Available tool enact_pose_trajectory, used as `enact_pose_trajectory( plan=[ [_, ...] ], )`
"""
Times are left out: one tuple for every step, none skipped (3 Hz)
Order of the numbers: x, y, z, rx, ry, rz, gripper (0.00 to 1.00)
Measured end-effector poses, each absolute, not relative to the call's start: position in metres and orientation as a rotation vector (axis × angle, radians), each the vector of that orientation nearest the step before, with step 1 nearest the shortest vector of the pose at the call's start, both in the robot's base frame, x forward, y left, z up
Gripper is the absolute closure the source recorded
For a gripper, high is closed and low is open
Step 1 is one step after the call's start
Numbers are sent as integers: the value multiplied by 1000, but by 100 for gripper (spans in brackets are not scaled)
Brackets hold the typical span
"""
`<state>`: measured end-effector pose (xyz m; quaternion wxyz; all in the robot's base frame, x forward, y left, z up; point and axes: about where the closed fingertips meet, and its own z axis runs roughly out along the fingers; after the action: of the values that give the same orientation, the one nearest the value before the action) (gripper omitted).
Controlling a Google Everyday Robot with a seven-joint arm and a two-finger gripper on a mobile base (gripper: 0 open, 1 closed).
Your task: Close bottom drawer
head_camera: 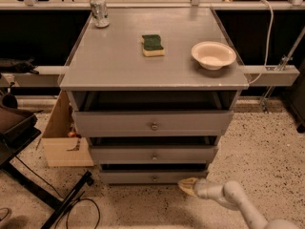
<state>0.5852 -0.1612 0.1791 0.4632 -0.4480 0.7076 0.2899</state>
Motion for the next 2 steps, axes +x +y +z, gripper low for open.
enact_pose_trajectory(
  plan=[
    [565, -230, 220, -1186, 1791, 531, 99],
    [536, -322, 268, -1215, 1911, 283, 100]
  ],
)
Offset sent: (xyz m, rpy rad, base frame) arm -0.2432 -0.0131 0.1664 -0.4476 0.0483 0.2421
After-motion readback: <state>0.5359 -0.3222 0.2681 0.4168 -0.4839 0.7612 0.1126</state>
